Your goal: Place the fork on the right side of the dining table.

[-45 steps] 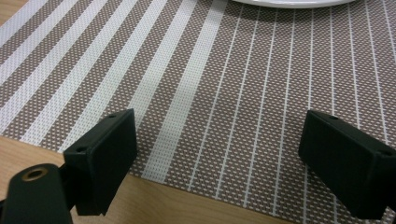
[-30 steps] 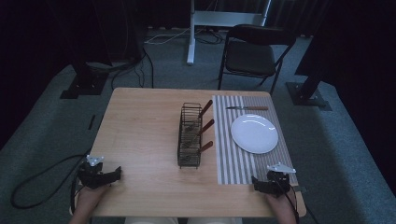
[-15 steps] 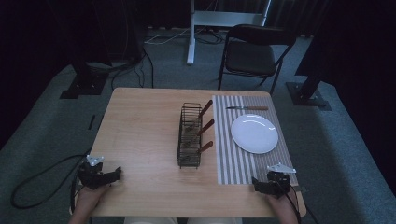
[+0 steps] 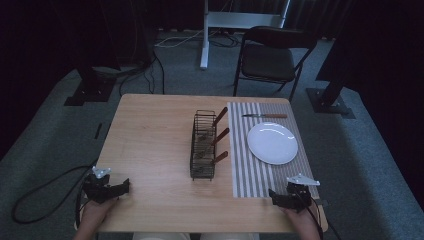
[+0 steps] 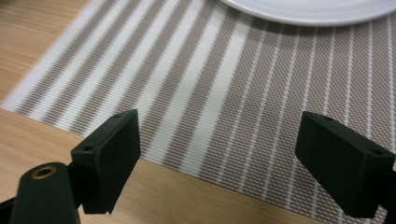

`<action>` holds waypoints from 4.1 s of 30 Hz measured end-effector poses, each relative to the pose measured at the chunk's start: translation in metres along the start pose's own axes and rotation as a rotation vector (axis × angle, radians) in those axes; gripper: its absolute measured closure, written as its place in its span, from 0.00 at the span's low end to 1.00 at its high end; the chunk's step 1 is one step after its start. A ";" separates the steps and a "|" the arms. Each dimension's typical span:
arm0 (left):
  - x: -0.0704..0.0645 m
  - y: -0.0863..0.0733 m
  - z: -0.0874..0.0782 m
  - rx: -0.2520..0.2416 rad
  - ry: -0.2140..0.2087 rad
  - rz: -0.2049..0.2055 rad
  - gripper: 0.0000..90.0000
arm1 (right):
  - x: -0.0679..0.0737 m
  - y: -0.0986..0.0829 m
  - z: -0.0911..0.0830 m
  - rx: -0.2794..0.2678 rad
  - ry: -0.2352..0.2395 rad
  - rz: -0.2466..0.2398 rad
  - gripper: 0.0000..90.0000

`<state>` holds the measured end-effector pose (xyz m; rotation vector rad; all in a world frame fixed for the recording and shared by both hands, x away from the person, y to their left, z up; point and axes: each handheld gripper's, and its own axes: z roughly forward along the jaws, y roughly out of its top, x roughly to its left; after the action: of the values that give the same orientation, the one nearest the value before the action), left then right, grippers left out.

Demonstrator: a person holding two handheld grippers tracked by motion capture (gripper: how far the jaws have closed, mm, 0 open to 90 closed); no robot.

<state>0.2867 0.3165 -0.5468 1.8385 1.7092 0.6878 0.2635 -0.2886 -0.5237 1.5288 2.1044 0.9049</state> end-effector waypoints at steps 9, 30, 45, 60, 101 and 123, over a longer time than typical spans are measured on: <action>0.001 0.000 0.000 0.000 0.001 0.000 0.00 | 0.012 0.018 -0.013 -0.044 0.026 -0.031 0.17; 0.002 0.000 -0.001 0.004 0.006 -0.003 0.00 | 0.026 0.050 -0.028 -0.112 0.082 -0.070 0.19; 0.002 0.000 0.000 0.002 0.006 -0.003 0.00 | 0.040 0.090 -0.037 -0.185 0.124 -0.099 0.21; 0.002 0.000 0.000 0.003 0.006 -0.003 0.00 | 0.057 0.124 -0.022 -0.197 0.157 -0.139 0.23; 0.001 0.000 0.000 0.002 0.006 -0.004 0.00 | 0.107 0.195 0.020 -0.196 0.282 -0.196 0.39; 0.002 0.000 0.000 0.002 0.006 -0.002 0.00 | 0.118 0.196 0.048 -0.132 0.331 -0.240 0.69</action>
<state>0.2862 0.3182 -0.5467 1.8380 1.7165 0.6918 0.3909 -0.1258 -0.4146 1.0906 2.3350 1.2449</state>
